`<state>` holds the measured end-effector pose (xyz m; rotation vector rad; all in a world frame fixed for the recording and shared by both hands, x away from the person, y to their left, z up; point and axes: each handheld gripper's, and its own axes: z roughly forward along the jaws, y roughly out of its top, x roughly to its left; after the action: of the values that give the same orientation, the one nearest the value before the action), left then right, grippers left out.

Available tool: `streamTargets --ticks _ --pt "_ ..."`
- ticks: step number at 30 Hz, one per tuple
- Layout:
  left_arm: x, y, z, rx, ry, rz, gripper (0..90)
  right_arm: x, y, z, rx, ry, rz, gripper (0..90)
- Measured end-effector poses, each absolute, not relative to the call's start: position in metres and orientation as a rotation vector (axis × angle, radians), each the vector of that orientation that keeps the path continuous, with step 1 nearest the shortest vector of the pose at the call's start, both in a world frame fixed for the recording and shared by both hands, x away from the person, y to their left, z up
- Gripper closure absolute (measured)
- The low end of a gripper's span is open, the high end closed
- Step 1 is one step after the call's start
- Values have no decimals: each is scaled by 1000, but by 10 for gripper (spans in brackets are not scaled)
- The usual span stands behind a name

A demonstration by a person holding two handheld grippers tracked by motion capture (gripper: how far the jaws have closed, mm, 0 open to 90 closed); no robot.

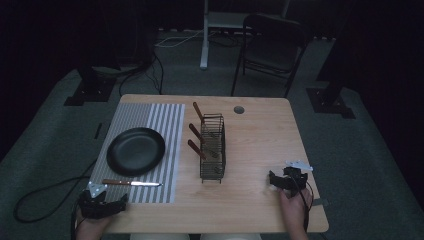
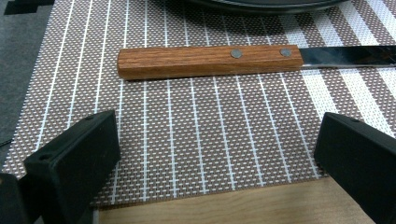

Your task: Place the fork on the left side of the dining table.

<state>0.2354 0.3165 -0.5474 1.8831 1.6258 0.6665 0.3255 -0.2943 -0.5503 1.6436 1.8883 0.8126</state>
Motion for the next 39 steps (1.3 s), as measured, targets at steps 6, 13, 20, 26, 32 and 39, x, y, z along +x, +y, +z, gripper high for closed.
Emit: streamTargets --ticks 6,13,20,26,32,39 --pt "234 320 -546 1888 1610 647 29 326 -294 -550 1644 1888 813 114" --pt "230 317 -540 1917 1594 614 31 326 -294 -550 1643 1888 813 114" --pt "227 307 -535 1942 1565 580 36 326 -294 -550 1643 1888 812 114" --pt "230 297 -526 1943 1530 571 37 326 -294 -550 1643 1888 813 114" --pt "237 280 -518 1967 1470 568 37 326 -294 -550 1644 1888 813 114" --pt "242 260 -505 1965 1408 578 36 326 -294 -550 1644 1888 813 114"
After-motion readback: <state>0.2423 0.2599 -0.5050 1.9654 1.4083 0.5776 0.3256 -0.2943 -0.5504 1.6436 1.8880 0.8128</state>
